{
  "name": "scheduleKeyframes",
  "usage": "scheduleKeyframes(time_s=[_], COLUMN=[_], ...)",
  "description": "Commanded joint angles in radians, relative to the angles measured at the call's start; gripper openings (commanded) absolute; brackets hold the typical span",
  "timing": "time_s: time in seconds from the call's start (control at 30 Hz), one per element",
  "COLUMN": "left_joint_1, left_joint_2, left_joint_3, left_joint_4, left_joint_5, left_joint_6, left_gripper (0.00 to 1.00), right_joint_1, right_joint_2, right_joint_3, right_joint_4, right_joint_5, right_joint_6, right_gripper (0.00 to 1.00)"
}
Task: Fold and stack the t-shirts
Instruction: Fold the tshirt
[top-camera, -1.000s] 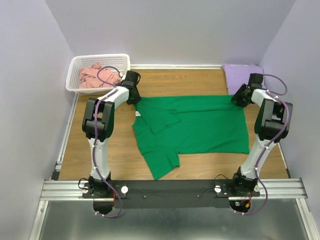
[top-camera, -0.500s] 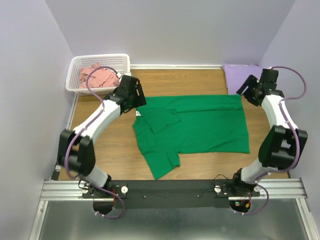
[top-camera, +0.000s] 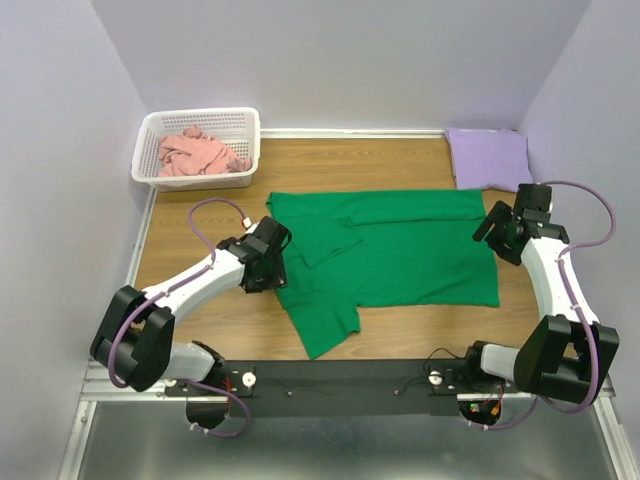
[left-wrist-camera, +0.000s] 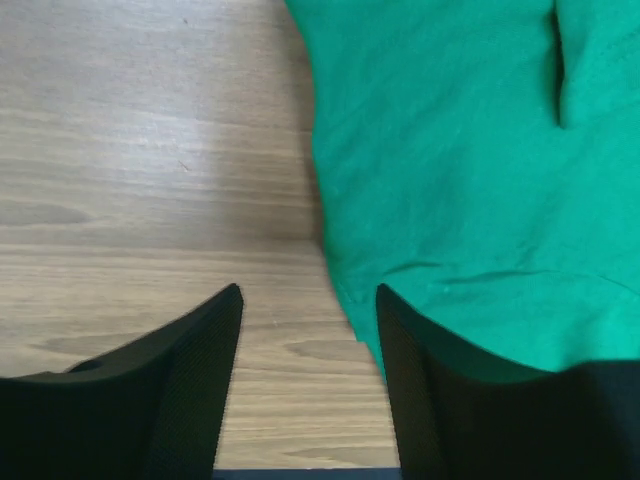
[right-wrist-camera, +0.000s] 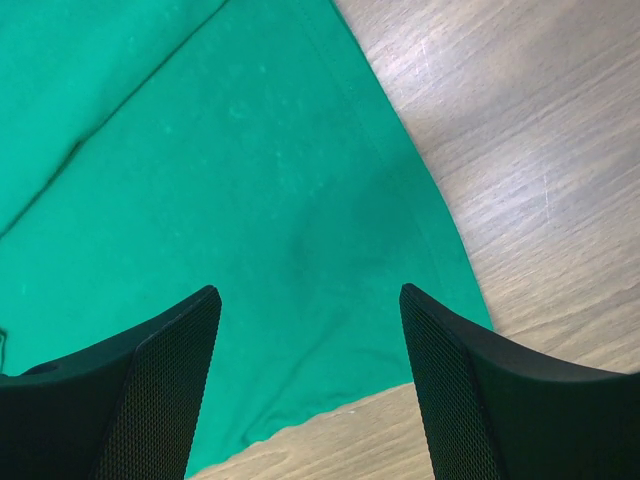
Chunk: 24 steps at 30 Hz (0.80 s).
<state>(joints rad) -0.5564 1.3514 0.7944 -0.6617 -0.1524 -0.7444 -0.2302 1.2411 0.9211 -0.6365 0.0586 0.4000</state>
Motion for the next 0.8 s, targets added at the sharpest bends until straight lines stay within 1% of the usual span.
scheduleKeyframes(time_s=[0.0,0.13,0.27,0.43,0.6,0.73,0.77], left_joint_1=[-0.01,-0.042,-0.046,-0.053,-0.082,-0.097,-0.103], left_joint_2=[-0.035,0.003,0.022,0.084,0.135,0.166,0.17], left_joint_3=[-0.023,-0.032,-0.05,-0.041,-0.044,-0.044,-0.047], left_joint_4=[0.034,0.042,0.077,0.097,0.114,0.122,0.125], left_joint_5=[0.008,-0.007,-0.015,-0.05,-0.058,-0.056,-0.055], left_joint_6=[-0.053,-0.053,-0.059,-0.056,-0.062,-0.059,-0.056], left_gripper=[0.59,0.57,0.57,0.56,0.52,0.48,0.42], right_joint_1=[0.0,0.0,0.003,0.006,0.008,0.006,0.006], right_joint_2=[-0.019,-0.022,-0.014,-0.011,-0.012,0.004,0.007], right_joint_3=[-0.018,-0.024,-0.031,-0.045,-0.05,-0.028,-0.024], right_joint_4=[-0.02,-0.022,-0.019,-0.017,-0.017,-0.02,-0.023], right_joint_5=[0.009,0.006,-0.008,-0.011,-0.011,-0.002,0.001], right_joint_6=[0.008,0.01,0.013,0.01,0.031,0.039,0.04], right_gripper=[0.8,0.8,0.8,0.8,0.8,0.8,0.8])
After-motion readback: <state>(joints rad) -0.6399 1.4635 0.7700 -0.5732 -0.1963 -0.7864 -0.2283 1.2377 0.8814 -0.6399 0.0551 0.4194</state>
